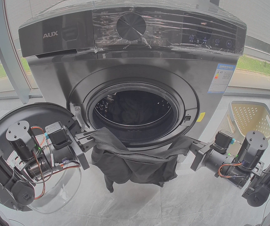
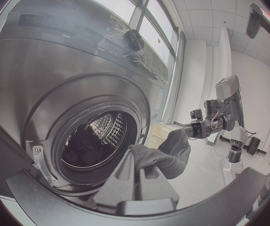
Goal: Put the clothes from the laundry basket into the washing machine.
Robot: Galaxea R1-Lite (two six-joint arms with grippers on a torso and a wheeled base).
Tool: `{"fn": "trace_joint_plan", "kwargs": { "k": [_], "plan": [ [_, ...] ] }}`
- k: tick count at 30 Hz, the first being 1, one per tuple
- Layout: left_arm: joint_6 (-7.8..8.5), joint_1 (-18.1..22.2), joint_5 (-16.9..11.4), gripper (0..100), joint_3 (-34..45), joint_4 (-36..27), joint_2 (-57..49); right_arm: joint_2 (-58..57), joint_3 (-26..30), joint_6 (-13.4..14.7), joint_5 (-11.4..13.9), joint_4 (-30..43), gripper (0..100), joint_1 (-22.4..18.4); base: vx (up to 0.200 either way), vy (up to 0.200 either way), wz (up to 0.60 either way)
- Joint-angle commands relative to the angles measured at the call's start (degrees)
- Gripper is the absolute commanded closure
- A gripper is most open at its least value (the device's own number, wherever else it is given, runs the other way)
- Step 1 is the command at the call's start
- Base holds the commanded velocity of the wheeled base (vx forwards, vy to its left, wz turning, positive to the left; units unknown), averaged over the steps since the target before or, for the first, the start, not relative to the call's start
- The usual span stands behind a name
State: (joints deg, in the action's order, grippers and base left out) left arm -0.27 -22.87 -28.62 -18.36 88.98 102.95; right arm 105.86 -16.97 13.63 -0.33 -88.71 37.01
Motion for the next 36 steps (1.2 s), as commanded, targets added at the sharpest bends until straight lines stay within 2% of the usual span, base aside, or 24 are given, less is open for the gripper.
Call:
{"fn": "trace_joint_plan", "kwargs": {
  "k": [1, 2, 3, 8, 12, 13, 16, 18, 22, 24, 25, 27, 30, 33, 36],
  "plan": [
    [-0.08, -1.0, 0.1, 100, -1.1, 0.1, -0.1, -0.3, 0.8, -0.1, 0.0, 0.0, 100, 0.7, 0.0, 0.0, 0.0],
    [-0.08, -1.1, 0.1, 100, -1.3, 0.1, -0.2, -0.3, 1.5, -0.2, 0.0, 0.0, 100, 1.0, 0.0, 0.0, 0.0],
    [0.0, -1.2, 0.1, 100, -1.4, 0.1, -0.2, -0.4, 2.4, -0.4, 0.2, 0.0, 0, 1.7, 0.0, 0.0, 0.0],
    [0.0, -2.6, 0.9, 100, -2.2, 0.1, -0.2, 0.0, 11.3, -1.2, 1.0, 0.0, 0, 6.3, 0.0, 0.0, 0.0],
    [-0.35, -4.1, 0.9, 100, -4.0, 0.1, 0.1, 2.9, 13.6, -2.0, 2.0, 0.0, 0, 6.8, 0.0, 0.0, 0.0],
    [-0.35, -4.1, 0.9, 100, -4.0, 0.1, 0.1, 2.9, 13.6, -2.0, 2.0, 0.0, 0, 6.8, 0.0, 0.0, 0.0],
    [-2.02, -5.0, 0.9, 100, -8.0, 0.1, 2.3, 5.7, 12.8, -3.0, 2.4, 0.0, 0, 6.3, 0.0, 0.0, 0.0],
    [-1.31, -5.3, 1.0, 100, -7.3, 0.1, 3.2, 7.0, 12.0, -2.8, 2.5, 0.0, 0, 6.7, 0.0, 0.0, 0.0],
    [-1.23, -5.8, 1.1, 100, -5.4, 0.1, 3.3, 7.1, 11.7, -1.7, 4.5, 0.0, 0, 7.5, 0.0, 0.0, 0.0],
    [-1.31, -6.0, 1.7, 100, -6.0, 0.1, 3.1, 7.4, 12.3, -0.9, 4.6, 0.0, 0, 8.5, 0.0, 0.0, 0.0],
    [-1.31, -6.0, 1.7, 100, -6.0, 0.1, 3.1, 7.4, 12.3, -0.9, 4.6, 0.0, 0, 8.5, 0.0, 0.0, 0.0],
    [-1.4, -6.0, 3.7, 100, -7.0, 0.1, 3.4, 7.8, 14.1, -1.0, 4.3, 0.0, 0, 8.5, 0.0, 0.0, 0.0],
    [-1.4, -6.0, 3.9, 100, -7.0, 0.1, 3.3, 11.5, 13.7, -2.0, 4.3, -0.1, 0, 7.5, 0.0, 0.0, 0.0],
    [-1.4, -6.4, 3.9, 100, -7.0, 0.1, 3.1, 13.0, 10.6, -2.2, 4.0, -0.1, 0, 6.9, 0.0, 0.0, 0.0],
    [-1.49, -7.7, 4.0, 100, -6.6, 0.1, 3.0, 15.2, 5.1, -3.2, 3.9, -0.1, 0, 4.7, 0.0, 0.0, 0.0]
  ]
}}
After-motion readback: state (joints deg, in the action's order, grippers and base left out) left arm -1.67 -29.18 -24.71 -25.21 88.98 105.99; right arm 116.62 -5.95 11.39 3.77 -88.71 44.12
